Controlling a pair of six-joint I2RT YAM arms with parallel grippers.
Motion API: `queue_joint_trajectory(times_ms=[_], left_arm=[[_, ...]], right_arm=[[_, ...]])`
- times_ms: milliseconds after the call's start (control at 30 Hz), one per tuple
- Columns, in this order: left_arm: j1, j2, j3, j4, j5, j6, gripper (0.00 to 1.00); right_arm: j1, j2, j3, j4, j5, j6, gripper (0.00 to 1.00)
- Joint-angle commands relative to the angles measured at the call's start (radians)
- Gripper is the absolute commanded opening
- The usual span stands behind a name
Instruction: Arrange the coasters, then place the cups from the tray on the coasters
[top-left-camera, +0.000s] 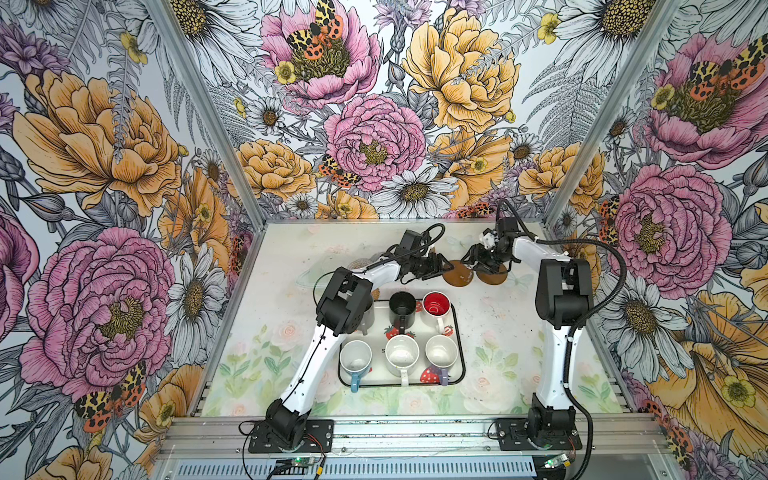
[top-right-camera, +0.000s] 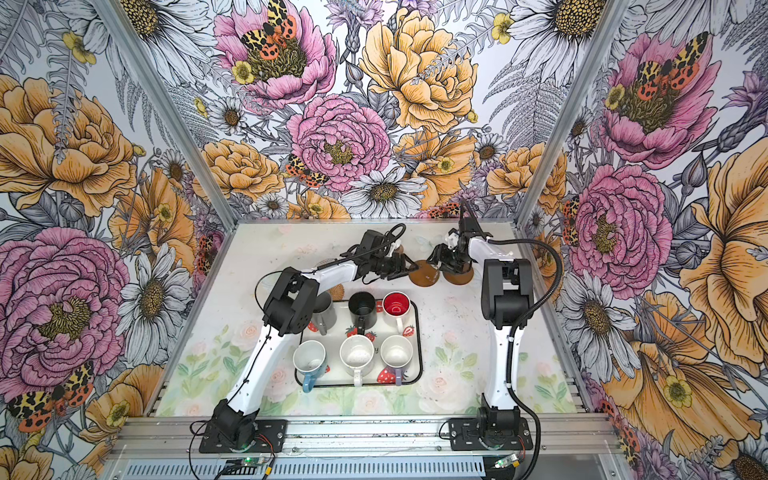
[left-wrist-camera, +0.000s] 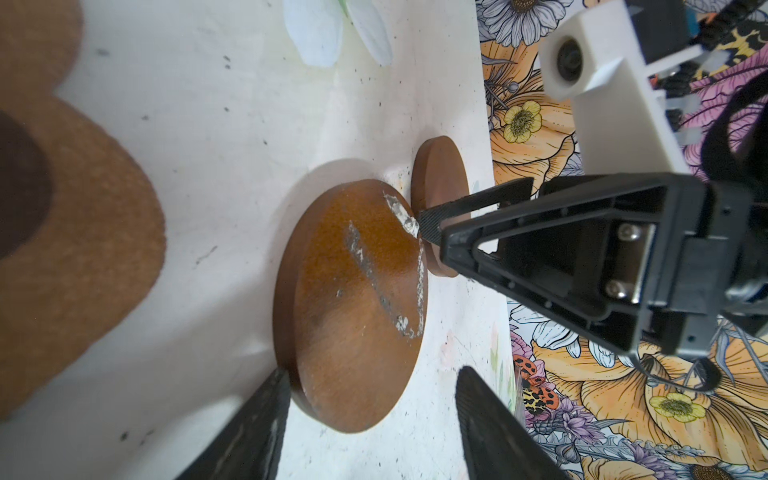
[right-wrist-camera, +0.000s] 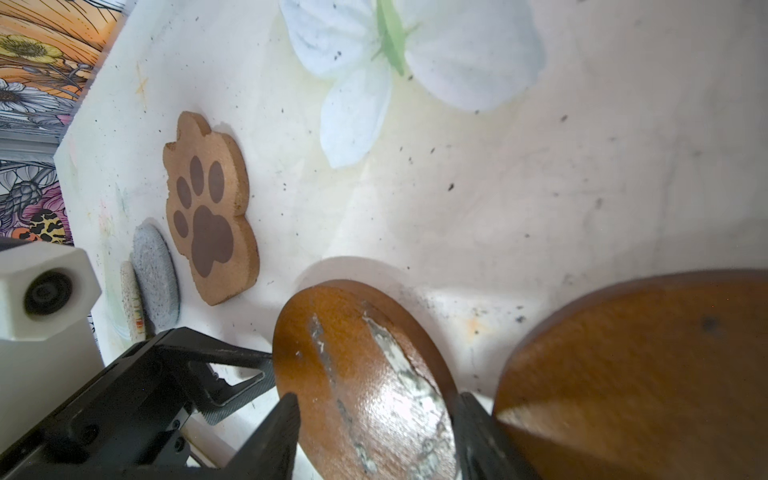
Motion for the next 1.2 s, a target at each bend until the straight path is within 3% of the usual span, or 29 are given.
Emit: queue_joint_trajectory(times_ms=[0,800,1167], left_arm=[[0.006,0.035,-0.033,-0.017,-0.001,-0.018,0.66],[-0.004,0.068,0.011,0.028,0.017,-0.064,0.65],[0.05,-0.096,-0.184,0.11,-0.06,-0.053,0.68]], right_arm=[[-0.014,-0.066,0.002,0.005,-0.021,-0.004,0.62],[-0.12,-0.212,-0.114,0.01,-0.013,-0.02,0.61],[-0.078,-0.238,-0.118,0.024,-0.028,-0.007,0.62]])
